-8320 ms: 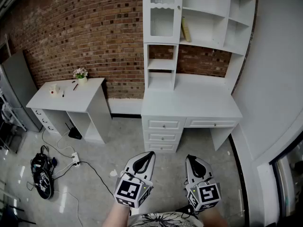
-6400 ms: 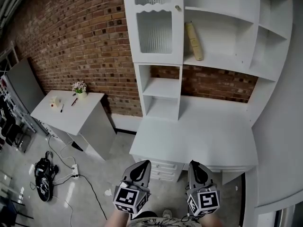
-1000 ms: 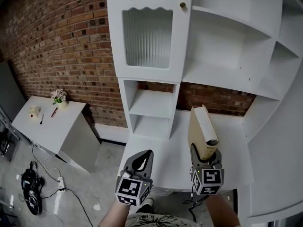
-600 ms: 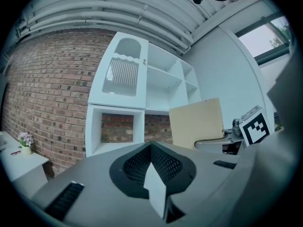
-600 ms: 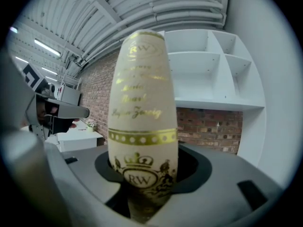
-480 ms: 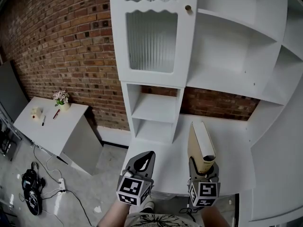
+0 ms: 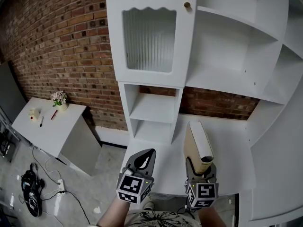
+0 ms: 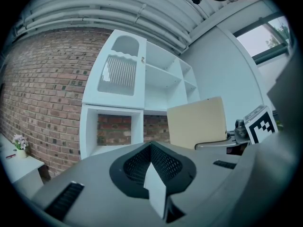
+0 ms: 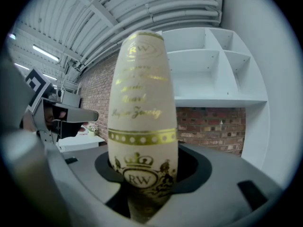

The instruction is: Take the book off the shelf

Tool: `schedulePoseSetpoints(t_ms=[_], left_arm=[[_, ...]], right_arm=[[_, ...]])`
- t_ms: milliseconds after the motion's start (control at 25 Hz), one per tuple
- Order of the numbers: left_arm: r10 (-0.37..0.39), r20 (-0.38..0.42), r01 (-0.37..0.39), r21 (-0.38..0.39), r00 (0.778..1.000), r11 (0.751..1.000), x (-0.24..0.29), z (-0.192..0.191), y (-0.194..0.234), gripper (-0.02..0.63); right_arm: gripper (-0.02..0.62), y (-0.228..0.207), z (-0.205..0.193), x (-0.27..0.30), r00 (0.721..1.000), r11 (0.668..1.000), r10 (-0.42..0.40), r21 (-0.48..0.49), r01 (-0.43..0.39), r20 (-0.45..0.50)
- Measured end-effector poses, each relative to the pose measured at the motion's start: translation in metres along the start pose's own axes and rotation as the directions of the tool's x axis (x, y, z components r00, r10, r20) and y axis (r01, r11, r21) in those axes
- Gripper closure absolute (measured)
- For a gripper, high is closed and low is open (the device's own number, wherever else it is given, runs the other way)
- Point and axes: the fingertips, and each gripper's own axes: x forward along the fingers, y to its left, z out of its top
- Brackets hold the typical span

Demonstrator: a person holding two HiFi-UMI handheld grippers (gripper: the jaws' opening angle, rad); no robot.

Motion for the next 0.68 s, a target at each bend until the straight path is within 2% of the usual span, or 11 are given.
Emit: schedulePoseSetpoints(t_ms=[280, 680], left_arm=[[-0.016, 0.011, 0.016, 0.008, 1.0, 1.0, 0.008, 0.003, 0.0, 0.598], [-0.021, -0.014, 0.021, -0.007, 1.0, 1.0, 0.01, -0.003, 0.005, 0.598]], right_arm=[[0.362, 0.01, 0.014, 0.004, 1.0, 1.0, 0.027, 0.003, -0.027, 0.017], [0.362, 0.004, 0.015, 0.008, 1.0, 1.0, 0.001, -0.001, -0.001, 0.014]])
